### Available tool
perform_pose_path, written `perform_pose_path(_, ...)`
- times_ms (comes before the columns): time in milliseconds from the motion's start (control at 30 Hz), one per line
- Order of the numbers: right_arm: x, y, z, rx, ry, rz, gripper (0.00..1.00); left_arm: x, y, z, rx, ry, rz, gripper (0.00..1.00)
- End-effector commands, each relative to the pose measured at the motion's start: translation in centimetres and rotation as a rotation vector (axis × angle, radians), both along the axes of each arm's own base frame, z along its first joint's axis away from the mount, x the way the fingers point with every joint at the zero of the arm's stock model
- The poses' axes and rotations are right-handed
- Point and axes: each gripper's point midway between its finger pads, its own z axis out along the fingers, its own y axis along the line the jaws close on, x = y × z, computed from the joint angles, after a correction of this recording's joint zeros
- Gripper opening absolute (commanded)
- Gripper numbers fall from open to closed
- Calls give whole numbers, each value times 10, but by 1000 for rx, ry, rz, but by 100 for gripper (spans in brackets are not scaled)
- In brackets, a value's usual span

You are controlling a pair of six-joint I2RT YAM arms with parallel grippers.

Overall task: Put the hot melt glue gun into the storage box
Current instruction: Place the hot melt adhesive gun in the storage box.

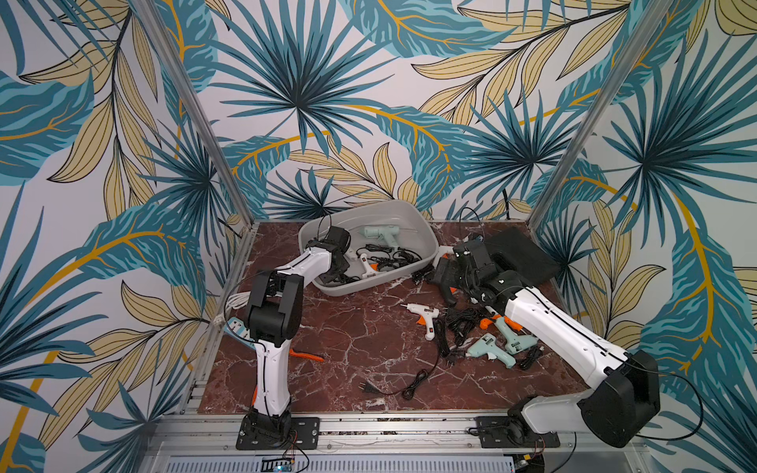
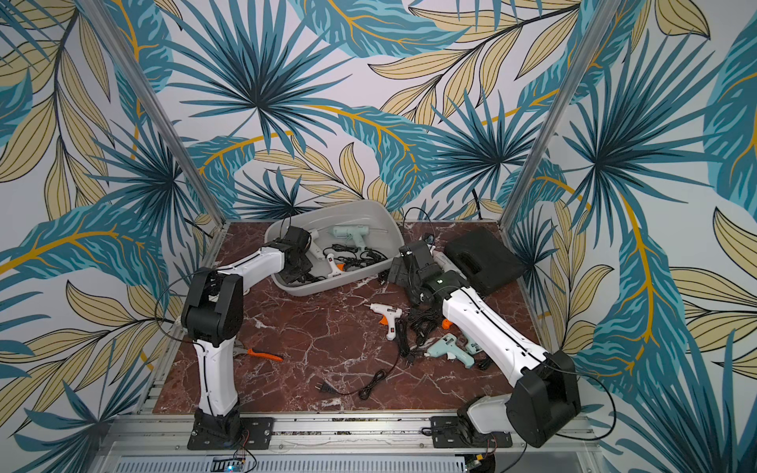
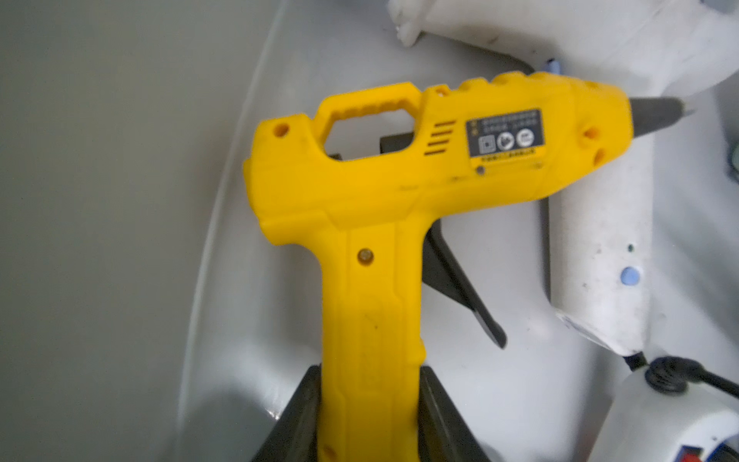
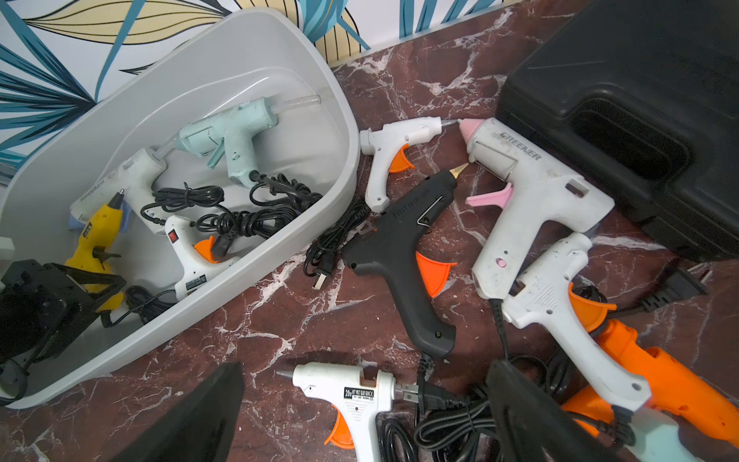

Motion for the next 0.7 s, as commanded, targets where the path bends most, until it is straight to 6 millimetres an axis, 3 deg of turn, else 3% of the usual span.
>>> perform_pose_path(0,-1,0,-6,-22,29,10,99,1,-10,10,-33,-31,-16,54)
perform_pose_path(133,-5,-5,-13,-53,57,5,99,4,-12,36,-34,-82,-44,71)
perform_pose_path(267,-10,-9,-20,-69,81,0,99,5,-17,75,-44,-163,-86,78)
perform_pose_path(400,-17,-8,-29,-69,111,15,96,-1,-24,117,-33,-248,-136,87)
perform_pose_path(500,-24,-8,-39,-69,144,29,94,-11,-30,142,2,-295,-187,100)
perform_pose_path(667,-36,-12,-55,-73,192,27,92,-37,-57,162,16,-337,-292,100)
